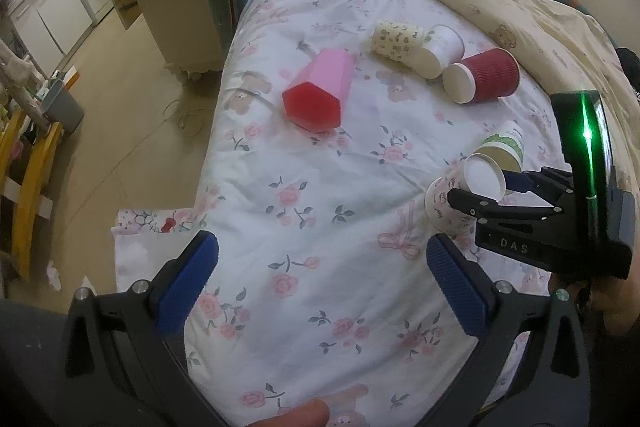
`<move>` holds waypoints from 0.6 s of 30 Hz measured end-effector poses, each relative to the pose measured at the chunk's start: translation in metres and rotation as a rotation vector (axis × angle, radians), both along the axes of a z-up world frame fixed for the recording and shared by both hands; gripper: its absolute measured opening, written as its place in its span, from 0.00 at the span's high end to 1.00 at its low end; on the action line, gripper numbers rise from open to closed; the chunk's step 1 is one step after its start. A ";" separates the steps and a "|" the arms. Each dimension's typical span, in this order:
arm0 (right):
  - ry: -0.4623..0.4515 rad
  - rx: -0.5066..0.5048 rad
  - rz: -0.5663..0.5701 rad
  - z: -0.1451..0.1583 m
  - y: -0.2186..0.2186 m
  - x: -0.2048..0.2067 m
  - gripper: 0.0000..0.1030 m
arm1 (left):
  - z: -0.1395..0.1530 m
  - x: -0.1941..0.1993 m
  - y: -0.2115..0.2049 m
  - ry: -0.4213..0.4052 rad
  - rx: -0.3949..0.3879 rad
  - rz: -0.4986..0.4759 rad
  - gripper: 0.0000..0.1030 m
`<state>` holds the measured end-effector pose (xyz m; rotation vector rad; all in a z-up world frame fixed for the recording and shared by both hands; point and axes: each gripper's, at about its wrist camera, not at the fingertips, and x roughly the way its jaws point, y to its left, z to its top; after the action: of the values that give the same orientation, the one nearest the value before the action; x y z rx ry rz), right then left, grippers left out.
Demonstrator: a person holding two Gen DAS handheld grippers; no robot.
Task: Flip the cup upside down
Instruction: 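Lower the inverted cup onto the sheet and open the right gripper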
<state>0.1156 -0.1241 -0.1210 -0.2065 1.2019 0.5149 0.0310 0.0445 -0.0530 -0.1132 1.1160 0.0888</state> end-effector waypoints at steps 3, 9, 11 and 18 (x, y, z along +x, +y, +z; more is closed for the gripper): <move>0.016 0.016 -0.014 -0.001 -0.003 0.002 0.31 | 0.002 -0.001 -0.001 -0.005 0.002 -0.008 0.00; -0.002 0.110 -0.065 0.020 -0.016 -0.003 0.14 | 0.009 -0.005 -0.008 -0.047 0.025 -0.031 0.00; -0.022 0.145 -0.094 0.035 -0.026 -0.011 0.12 | 0.012 -0.008 -0.010 -0.064 0.026 -0.040 0.00; -0.124 0.221 -0.194 0.087 -0.059 -0.063 0.03 | 0.034 -0.031 -0.025 -0.171 0.027 -0.083 0.00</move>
<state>0.0526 -0.1827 -0.0342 0.0659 1.0236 0.4541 -0.0004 0.0200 -0.0193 -0.0492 0.9472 0.0199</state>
